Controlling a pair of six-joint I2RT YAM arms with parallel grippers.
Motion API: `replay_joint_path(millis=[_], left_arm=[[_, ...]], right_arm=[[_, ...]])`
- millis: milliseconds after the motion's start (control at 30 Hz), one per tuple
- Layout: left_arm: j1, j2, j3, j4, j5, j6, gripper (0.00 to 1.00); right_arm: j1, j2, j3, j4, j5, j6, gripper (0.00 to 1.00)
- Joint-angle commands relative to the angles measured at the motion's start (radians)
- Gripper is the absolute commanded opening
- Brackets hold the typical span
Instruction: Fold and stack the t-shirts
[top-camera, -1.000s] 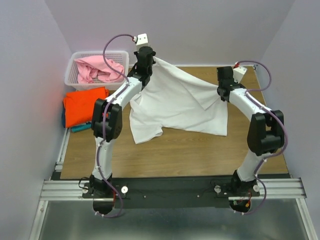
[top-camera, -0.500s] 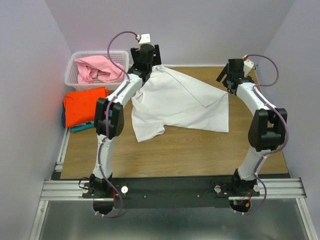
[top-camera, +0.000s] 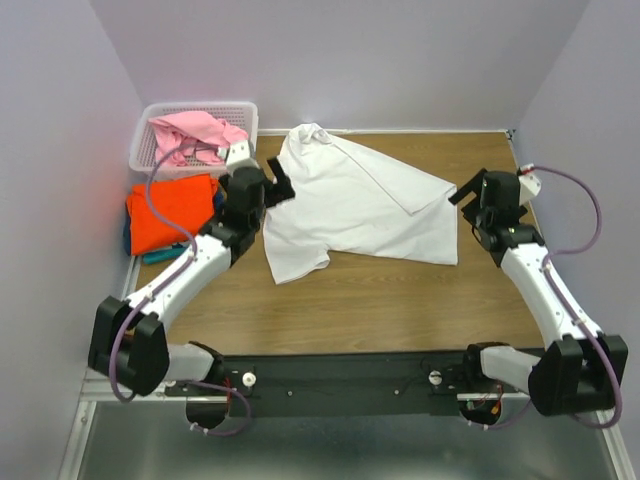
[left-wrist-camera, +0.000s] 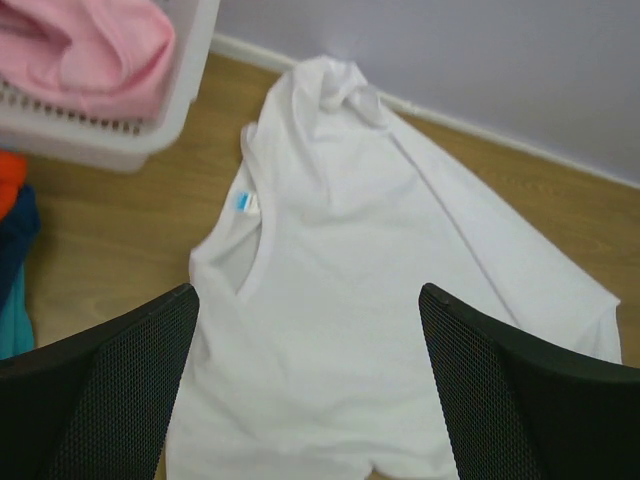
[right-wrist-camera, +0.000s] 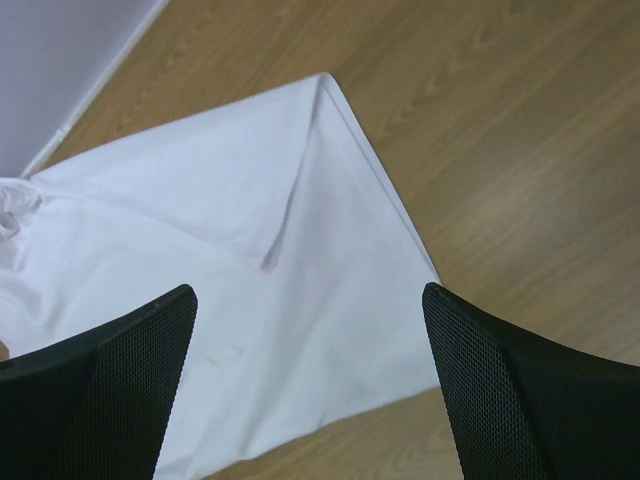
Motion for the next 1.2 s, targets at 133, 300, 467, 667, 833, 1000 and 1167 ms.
replay_joint_path(millis=[133,300,467,667,833,1000,1167], left_arm=[[-0.136,-0.223,-0.377,-0.052,0.012,-0.247,0.98],[-0.190,-0.280,-0.462,-0.085,0.022,-0.301,0.98],[-0.202,-0.262,-0.507,-0.162,0.038,-0.331,0.98],[-0.216,-0.207,-0.517,-0.202,0.051,-0.356,0.98],[-0.222,-0.148,-0.519,-0.199,0.077,-0.373,0.94],[-0.222,-0.089,-0.499,-0.201,0.084,-0.354,0.82],[-0.228,-0.072,-0.481,-0.239,0.074,-0.374,0.76]], right_arm=[[-0.002,-0.216,-0.189,-0.005,0.022,0.137,1.00],[-0.001,-0.229,-0.218,0.000,-0.002,0.098,1.00],[-0.002,-0.213,-0.229,0.000,-0.017,0.085,1.00],[-0.002,-0.205,-0.235,0.001,-0.011,0.085,1.00],[-0.001,-0.202,-0.236,0.003,-0.007,0.082,1.00],[-0.002,-0.193,-0.238,0.003,-0.001,0.071,1.00],[-0.002,-0.192,-0.241,0.003,0.001,0.070,1.00]])
